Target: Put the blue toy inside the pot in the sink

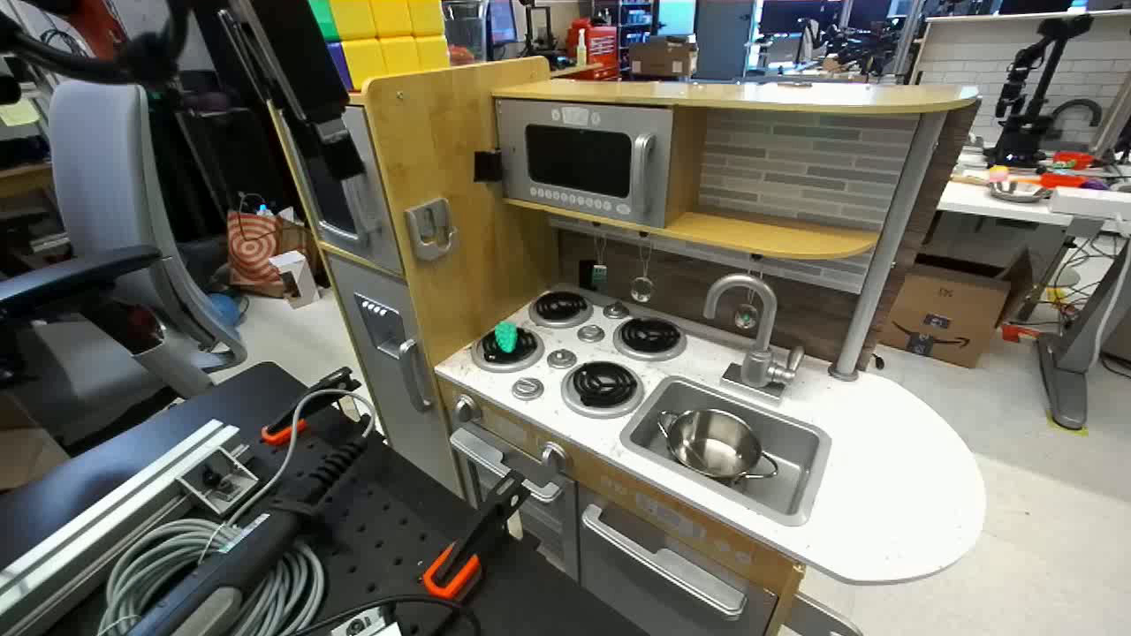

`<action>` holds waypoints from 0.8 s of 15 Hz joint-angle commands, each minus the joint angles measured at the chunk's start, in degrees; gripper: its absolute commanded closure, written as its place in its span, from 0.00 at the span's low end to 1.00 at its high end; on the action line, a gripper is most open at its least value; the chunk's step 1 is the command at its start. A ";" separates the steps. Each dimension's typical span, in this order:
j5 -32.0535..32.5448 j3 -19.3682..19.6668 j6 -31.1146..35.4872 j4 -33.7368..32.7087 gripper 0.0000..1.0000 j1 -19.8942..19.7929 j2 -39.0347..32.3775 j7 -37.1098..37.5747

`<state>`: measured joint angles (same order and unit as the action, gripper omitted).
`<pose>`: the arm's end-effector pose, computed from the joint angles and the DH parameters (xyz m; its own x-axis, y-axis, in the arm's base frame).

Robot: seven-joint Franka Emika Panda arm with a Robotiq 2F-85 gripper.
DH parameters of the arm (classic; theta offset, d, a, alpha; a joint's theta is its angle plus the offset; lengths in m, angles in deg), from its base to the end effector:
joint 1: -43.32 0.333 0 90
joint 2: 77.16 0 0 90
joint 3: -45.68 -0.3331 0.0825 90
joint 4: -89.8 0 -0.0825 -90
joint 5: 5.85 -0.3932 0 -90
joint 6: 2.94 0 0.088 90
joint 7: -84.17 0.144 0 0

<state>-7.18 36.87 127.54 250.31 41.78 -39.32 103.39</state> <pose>0.3413 0.0373 0.3709 0.9591 -0.2411 0.1481 -0.2476 -0.9685 0.0273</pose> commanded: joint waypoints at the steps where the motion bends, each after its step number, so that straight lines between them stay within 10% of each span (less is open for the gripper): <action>1: 0.14 0.19 -0.24 -0.03 0.00 0.16 -0.03 0.07; 8: 0.14 0.19 -0.24 0.04 0.00 0.16 -0.10 0.07; 12: 2.87 5.10 0.80 -0.77 0.00 2.08 -2.88 -16.60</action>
<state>-5.69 37.76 126.70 250.06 42.06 -39.84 95.77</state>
